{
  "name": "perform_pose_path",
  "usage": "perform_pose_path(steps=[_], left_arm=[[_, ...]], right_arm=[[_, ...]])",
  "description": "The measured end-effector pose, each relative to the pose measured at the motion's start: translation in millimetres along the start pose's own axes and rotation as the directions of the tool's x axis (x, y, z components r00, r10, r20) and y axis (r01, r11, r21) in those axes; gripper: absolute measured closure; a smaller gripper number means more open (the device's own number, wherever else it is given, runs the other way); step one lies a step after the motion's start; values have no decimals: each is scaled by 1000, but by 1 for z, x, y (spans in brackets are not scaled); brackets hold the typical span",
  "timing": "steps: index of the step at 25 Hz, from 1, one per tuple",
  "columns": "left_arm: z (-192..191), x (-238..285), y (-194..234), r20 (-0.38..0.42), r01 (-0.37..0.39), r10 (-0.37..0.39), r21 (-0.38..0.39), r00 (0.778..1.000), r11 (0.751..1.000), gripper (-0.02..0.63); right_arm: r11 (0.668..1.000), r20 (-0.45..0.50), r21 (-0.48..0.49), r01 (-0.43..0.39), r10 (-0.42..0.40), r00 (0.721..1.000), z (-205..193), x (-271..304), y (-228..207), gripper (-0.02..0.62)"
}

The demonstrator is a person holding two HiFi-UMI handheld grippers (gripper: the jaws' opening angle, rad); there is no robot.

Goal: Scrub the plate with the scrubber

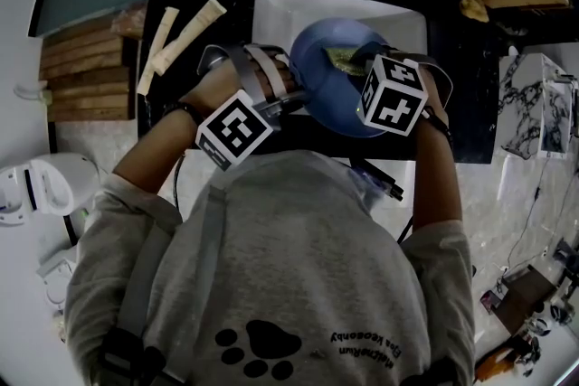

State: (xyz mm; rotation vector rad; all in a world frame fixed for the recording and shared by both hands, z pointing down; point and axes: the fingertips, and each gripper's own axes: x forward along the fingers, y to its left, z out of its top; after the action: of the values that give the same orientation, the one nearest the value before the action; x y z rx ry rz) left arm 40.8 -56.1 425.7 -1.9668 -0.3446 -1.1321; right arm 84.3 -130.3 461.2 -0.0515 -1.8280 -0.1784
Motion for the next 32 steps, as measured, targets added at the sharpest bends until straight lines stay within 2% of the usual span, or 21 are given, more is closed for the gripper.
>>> perform_pose_path(steps=[5, 14, 27, 32], left_arm=[[-6, 2, -3, -7, 8, -8, -15, 1000, 1000, 558], [-12, 3, -6, -25, 3, -3, -16, 1000, 1000, 557], [-21, 9, -12, -72, -9, 10, 19, 997, 1000, 560], [-23, 13, -16, -73, 1, 0, 18, 997, 1000, 561]], right_arm=[[992, -17, 1, -123, 123, 992, -5, -9, 30, 529], [956, -25, -4, -294, 294, 955, -5, -26, 72, 529], [903, 11, -19, -429, 429, 903, 6, -47, 102, 529], [898, 20, -17, -440, 440, 898, 9, -53, 106, 531]])
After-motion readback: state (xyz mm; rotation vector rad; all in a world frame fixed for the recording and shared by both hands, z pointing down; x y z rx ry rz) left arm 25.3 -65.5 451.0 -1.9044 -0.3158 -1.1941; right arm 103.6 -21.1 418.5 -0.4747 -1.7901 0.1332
